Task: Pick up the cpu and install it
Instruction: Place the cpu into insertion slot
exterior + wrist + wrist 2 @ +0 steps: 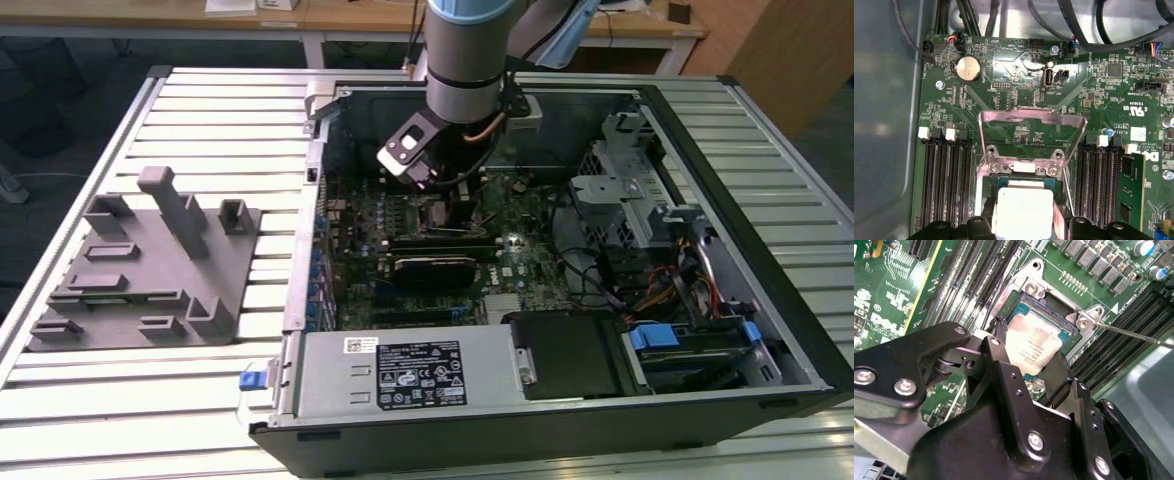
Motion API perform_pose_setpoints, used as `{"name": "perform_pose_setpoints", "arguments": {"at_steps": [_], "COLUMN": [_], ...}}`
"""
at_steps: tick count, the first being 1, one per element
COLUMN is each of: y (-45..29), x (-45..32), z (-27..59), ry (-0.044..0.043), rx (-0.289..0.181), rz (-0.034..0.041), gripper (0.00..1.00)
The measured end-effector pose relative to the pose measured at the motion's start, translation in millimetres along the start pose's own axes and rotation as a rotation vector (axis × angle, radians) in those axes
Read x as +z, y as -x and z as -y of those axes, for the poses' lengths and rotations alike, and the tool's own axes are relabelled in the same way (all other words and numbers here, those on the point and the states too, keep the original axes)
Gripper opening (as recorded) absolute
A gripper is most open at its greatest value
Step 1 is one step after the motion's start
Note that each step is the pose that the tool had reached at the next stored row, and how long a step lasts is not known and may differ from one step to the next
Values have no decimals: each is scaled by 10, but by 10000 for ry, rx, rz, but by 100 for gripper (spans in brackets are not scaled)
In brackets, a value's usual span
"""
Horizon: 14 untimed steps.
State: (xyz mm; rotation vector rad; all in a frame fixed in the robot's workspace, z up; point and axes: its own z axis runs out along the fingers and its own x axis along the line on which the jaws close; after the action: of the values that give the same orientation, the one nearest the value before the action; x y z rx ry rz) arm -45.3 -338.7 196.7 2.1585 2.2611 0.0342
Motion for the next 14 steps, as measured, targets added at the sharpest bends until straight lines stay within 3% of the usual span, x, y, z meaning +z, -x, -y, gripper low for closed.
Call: {"name": "perform_pose_setpoints", "arguments": {"at_steps": [14], "y": [0], "x": [14], "z": [1], "ry": [-1], "rx": [-184], "rz": [-4], "gripper": [54]}}
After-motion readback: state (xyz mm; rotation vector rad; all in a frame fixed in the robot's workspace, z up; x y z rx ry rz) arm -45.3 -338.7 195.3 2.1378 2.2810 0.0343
